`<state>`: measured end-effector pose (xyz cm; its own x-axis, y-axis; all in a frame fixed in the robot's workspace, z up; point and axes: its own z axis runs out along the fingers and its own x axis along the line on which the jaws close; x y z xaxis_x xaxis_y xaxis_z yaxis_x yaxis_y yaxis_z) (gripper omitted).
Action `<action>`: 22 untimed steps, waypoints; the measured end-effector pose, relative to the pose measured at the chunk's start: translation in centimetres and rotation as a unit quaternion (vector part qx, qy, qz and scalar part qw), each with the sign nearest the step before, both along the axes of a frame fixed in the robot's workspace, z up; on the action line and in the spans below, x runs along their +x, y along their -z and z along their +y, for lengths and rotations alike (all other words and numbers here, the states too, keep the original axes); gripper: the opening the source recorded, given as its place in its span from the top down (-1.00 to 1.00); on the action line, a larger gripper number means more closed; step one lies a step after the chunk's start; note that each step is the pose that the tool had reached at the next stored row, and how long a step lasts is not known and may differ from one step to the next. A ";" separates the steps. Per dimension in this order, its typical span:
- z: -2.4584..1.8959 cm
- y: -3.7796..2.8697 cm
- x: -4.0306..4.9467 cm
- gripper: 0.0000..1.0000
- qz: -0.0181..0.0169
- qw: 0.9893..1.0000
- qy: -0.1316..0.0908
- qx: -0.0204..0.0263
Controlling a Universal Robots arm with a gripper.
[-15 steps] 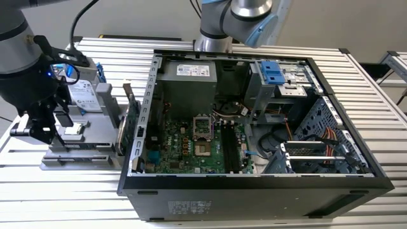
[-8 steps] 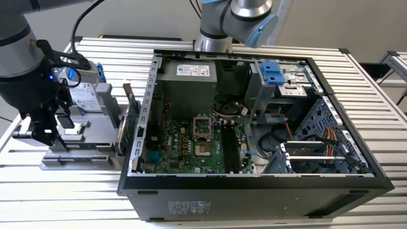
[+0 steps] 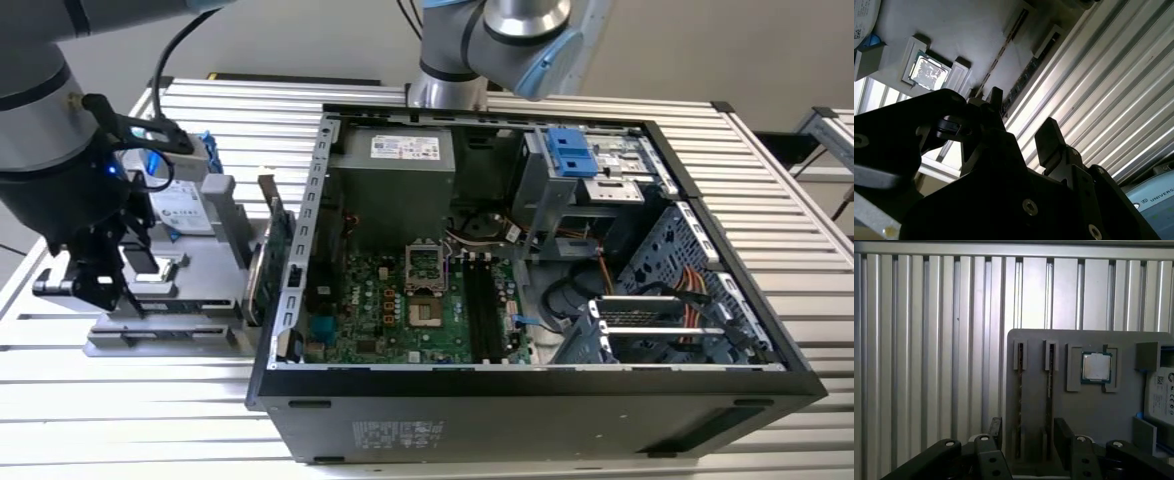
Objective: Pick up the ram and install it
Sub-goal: 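Pick up the ram and move it above insertion slot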
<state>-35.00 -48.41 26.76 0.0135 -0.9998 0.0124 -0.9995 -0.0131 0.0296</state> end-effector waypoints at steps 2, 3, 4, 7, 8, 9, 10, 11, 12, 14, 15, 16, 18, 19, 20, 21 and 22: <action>0.00 0.16 0.05 -1.00 0.000 1.000 0.000 0.000; 0.00 0.23 0.08 -1.00 0.000 1.000 0.000 0.000; 0.00 0.31 0.11 -1.00 0.000 1.000 0.000 0.000; -0.02 0.58 0.11 -1.00 0.000 1.000 0.000 0.000; -0.05 0.67 0.11 -1.00 0.000 1.000 0.000 0.000; -0.06 0.76 0.11 -1.00 0.000 1.000 0.000 0.000; -0.08 0.85 0.11 -1.00 0.000 1.000 0.000 0.000; -0.11 0.94 0.11 -1.00 0.000 1.000 0.000 0.000; -0.12 1.04 0.11 -1.00 0.000 1.000 0.000 0.000; -0.13 1.24 0.11 -1.00 0.000 1.000 0.000 0.000; -0.14 1.34 0.11 -1.00 0.000 1.000 0.000 0.000; -0.14 1.45 0.11 -1.00 0.000 1.000 0.000 0.000; -0.15 1.64 0.11 -1.00 0.000 1.000 0.000 0.000; -0.14 1.76 0.11 -1.00 0.000 1.000 0.000 0.000; -0.15 1.87 0.11 -1.00 0.000 1.000 0.000 0.000; -0.15 1.98 0.11 -1.00 0.000 1.000 0.000 0.000; -0.15 2.10 0.11 -1.00 0.000 1.000 0.001 0.000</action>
<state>-34.89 -48.55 24.66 0.0125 -0.9998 0.0124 -0.9995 -0.0121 0.0295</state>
